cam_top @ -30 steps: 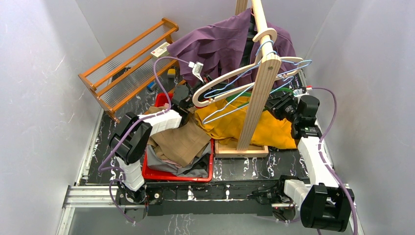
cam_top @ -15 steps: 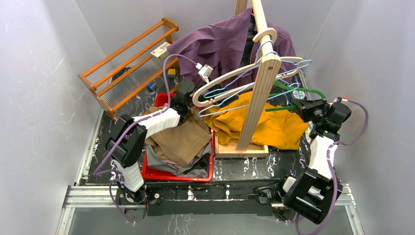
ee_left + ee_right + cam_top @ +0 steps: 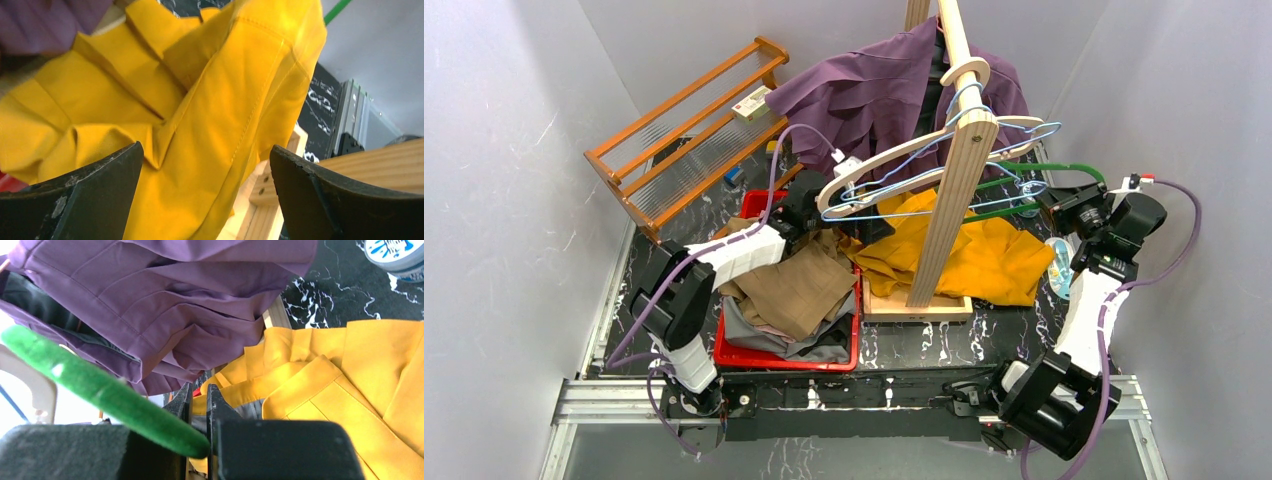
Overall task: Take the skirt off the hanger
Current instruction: Remove the skirt from the hanger, then place the hanger at the clothesline, then place the skirt in the bin.
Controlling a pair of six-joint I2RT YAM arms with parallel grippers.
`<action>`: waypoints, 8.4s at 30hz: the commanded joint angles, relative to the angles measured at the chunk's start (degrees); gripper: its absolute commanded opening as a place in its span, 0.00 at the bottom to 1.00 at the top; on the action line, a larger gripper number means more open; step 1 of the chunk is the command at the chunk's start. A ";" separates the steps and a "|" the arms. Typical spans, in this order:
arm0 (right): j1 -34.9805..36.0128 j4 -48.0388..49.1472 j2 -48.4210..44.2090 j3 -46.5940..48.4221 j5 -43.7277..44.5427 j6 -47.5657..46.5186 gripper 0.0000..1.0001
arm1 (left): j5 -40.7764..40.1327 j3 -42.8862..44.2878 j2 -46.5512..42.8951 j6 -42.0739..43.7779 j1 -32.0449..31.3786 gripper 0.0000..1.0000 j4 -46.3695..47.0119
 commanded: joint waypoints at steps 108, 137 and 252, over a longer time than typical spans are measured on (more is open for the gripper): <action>0.90 53.49 20.18 56.22 -18.99 19.50 0.00 | -16.23 -11.01 -47.84 -2.23 0.85 0.00 -23.08; 1.60 13.13 18.66 39.48 -11.63 -4.15 0.66 | -19.55 -8.56 -49.85 -2.09 0.85 0.00 -25.25; 9.18 -7.56 20.30 50.25 -4.40 -14.68 0.98 | -30.71 23.59 -42.55 9.06 -1.00 0.98 -59.73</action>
